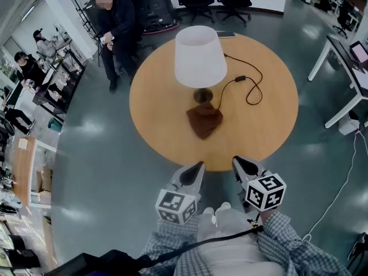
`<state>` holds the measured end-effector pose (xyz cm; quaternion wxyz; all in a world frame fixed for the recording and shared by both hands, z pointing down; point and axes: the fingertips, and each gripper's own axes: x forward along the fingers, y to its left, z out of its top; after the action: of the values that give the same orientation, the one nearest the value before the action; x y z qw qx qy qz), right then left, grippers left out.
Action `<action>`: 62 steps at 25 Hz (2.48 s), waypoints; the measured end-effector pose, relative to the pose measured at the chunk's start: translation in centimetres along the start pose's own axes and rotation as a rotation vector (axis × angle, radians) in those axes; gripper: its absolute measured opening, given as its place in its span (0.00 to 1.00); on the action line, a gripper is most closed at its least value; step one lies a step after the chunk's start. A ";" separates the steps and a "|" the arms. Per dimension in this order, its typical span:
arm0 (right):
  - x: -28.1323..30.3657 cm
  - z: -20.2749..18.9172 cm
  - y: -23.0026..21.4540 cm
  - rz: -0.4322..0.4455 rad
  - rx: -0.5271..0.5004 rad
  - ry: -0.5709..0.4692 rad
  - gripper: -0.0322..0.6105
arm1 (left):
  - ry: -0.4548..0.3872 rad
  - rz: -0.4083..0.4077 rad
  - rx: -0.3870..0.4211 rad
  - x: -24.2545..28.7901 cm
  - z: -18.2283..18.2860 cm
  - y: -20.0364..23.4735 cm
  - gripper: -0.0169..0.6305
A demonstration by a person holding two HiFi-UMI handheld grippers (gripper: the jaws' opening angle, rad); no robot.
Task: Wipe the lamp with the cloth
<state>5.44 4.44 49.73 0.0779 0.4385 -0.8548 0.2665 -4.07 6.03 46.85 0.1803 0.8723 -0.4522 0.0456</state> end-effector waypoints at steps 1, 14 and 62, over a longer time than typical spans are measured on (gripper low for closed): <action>0.0 0.0 0.0 0.000 0.000 0.000 0.05 | 0.001 0.000 0.000 0.0 0.0 0.0 0.03; 0.0 0.0 0.1 0.008 -0.002 0.001 0.05 | 0.005 -0.006 -0.002 0.3 -0.2 -0.2 0.03; -4.2 1.1 -5.8 0.000 0.070 -0.014 0.05 | 0.000 0.085 -0.047 2.5 -0.1 -2.7 0.03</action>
<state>12.67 4.05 49.55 0.0565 0.4429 -0.8455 0.2931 -0.39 5.61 46.80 0.1987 0.8477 -0.4900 0.0427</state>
